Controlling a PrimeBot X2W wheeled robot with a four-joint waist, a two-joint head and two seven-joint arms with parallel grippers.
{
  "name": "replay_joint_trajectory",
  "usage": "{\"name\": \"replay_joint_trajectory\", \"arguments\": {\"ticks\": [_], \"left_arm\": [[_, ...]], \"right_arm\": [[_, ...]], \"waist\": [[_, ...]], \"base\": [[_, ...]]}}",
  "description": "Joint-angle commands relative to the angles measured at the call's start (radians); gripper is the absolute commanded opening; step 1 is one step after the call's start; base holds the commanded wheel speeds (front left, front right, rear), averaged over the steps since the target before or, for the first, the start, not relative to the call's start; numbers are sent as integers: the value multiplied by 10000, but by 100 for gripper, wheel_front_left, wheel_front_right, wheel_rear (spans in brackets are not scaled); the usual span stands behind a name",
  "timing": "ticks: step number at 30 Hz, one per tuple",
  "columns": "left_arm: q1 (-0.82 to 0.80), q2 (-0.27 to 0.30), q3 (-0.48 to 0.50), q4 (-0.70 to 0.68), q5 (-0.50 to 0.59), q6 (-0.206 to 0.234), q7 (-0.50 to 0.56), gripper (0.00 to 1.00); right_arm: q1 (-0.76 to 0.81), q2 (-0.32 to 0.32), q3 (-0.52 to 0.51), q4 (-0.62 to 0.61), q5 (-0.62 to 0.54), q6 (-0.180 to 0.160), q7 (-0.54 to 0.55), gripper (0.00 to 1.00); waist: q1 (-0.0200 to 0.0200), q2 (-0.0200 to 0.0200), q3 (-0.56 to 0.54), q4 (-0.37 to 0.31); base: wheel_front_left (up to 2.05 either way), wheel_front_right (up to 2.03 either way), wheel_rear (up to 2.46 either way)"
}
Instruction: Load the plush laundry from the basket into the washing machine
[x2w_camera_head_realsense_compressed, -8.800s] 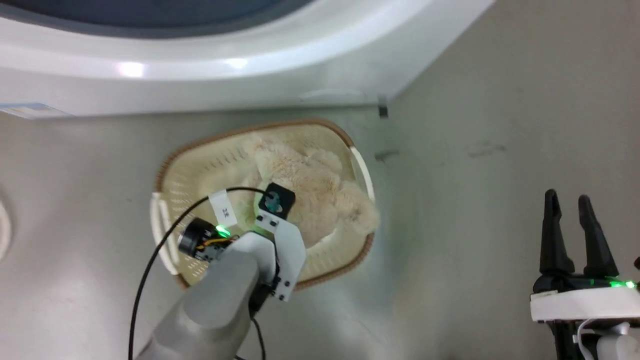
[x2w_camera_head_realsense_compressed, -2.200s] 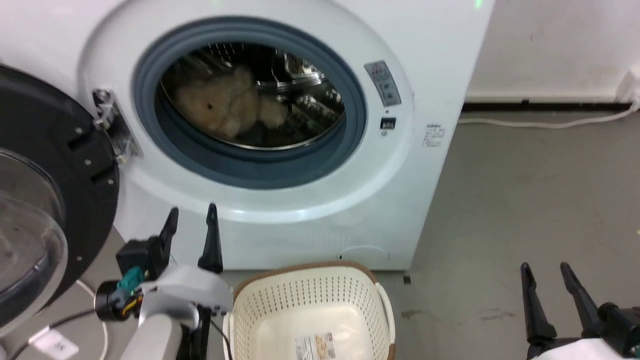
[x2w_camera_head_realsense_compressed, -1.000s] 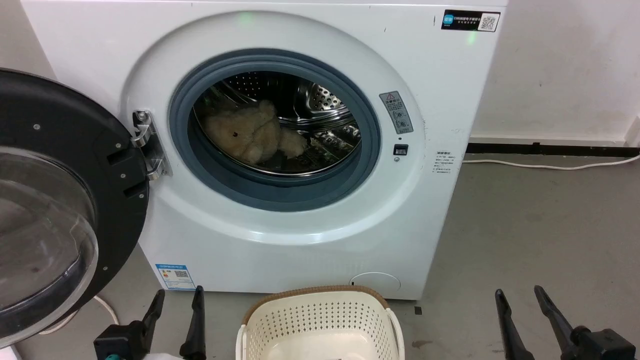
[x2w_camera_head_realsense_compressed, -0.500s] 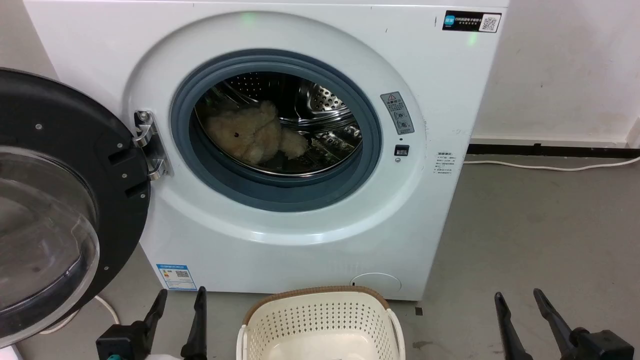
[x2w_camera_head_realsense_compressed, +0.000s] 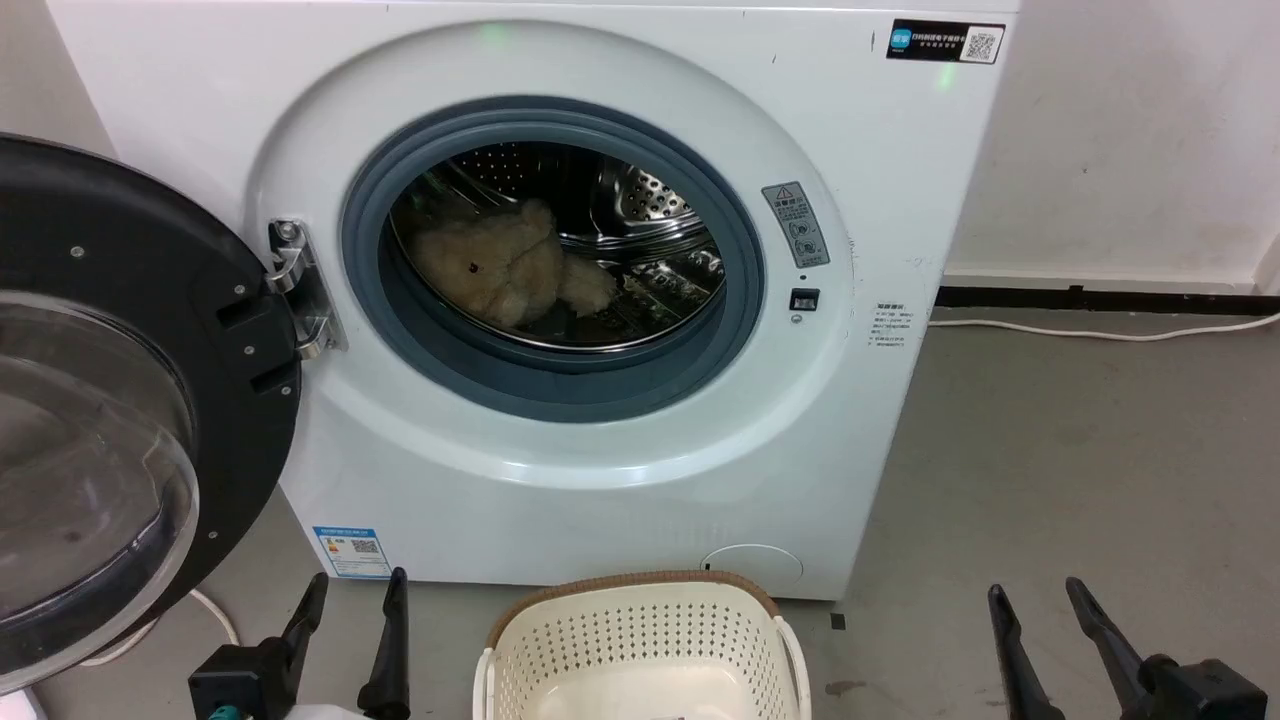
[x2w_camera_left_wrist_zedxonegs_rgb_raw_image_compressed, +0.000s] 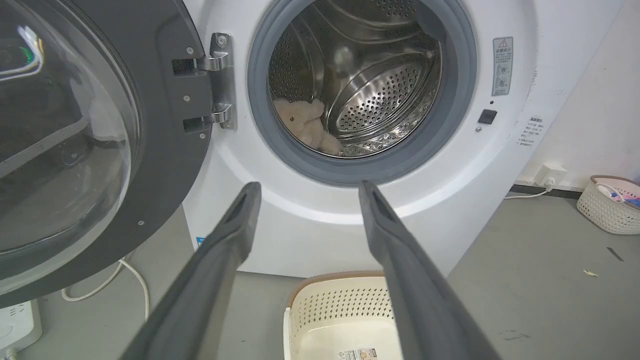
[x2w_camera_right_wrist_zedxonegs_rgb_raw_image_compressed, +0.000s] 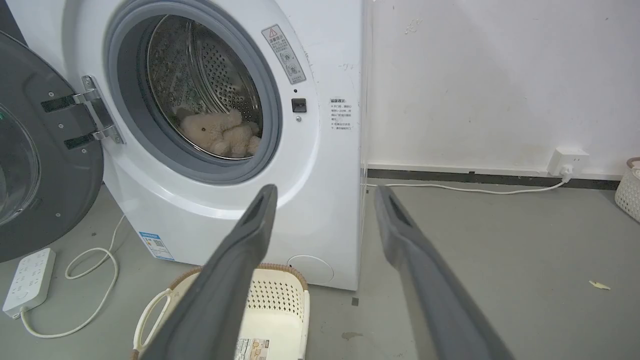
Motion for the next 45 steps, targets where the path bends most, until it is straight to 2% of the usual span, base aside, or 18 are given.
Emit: {"name": "replay_joint_trajectory", "arguments": {"ticks": [1, 3, 4, 45], "left_arm": [[-84, 11, -14, -40, 31, 32, 39, 100], [-105, 34, -19, -12, 39, 31, 22, 100], [-9, 9, -11, 4, 0, 0, -2, 0], [-323, -837, 734, 30, 1386, -534, 459, 0]], "right_arm": [[96, -18, 17, -48, 28, 8, 28, 100], [94, -18, 21, -47, 51, 8, 30, 100], [-1, 0, 4, 0, 36, 0, 15, 0], [-637, -5, 61, 275, -368, 2, 281, 0]], "waist": [[0, 0, 4, -4], [0, 0, 10, -11], [0, 0, 11, -11], [0, 0, 280, 44]], "base": [[0, 0, 0], [0, 0, 0], [0, 0, 0], [0, 0, 0]]}}
